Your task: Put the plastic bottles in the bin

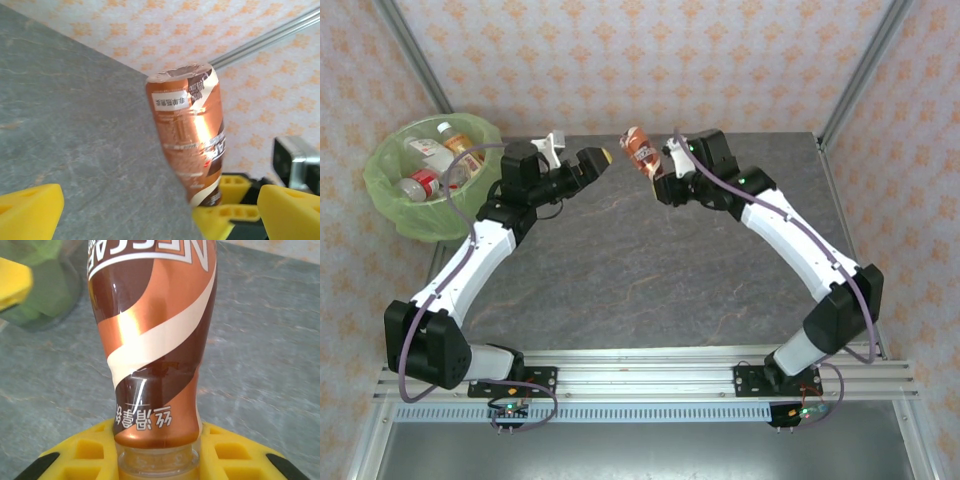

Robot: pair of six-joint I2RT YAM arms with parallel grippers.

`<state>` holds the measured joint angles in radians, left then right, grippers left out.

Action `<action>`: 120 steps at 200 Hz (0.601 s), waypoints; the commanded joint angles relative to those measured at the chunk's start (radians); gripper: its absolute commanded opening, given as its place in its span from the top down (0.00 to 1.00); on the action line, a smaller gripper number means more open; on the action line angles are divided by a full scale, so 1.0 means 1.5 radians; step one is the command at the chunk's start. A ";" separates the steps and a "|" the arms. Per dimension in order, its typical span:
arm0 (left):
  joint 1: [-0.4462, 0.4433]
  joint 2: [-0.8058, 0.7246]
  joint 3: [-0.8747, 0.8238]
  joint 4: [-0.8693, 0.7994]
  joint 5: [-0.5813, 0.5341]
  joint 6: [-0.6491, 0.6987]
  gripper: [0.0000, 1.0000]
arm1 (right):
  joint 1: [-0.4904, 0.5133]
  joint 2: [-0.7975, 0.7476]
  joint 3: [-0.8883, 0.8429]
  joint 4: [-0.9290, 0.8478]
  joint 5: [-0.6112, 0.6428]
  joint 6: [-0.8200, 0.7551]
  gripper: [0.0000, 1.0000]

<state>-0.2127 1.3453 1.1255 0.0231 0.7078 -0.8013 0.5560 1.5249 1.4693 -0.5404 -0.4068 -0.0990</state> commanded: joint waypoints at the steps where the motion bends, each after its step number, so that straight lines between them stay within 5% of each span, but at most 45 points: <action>1: -0.018 -0.025 -0.006 0.087 0.024 -0.028 0.00 | 0.008 -0.058 -0.111 0.222 -0.060 0.058 1.00; 50: -0.047 0.005 0.014 0.099 0.009 -0.055 0.00 | 0.013 -0.103 -0.249 0.424 -0.082 0.124 1.00; 120: -0.083 0.059 0.060 0.085 0.006 -0.042 0.00 | 0.024 -0.108 -0.280 0.460 -0.152 0.149 0.99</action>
<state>-0.3244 1.4303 1.1610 0.1352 0.7208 -0.8745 0.5800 1.4010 1.0653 0.0570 -0.5697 0.0990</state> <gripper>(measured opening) 0.999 0.312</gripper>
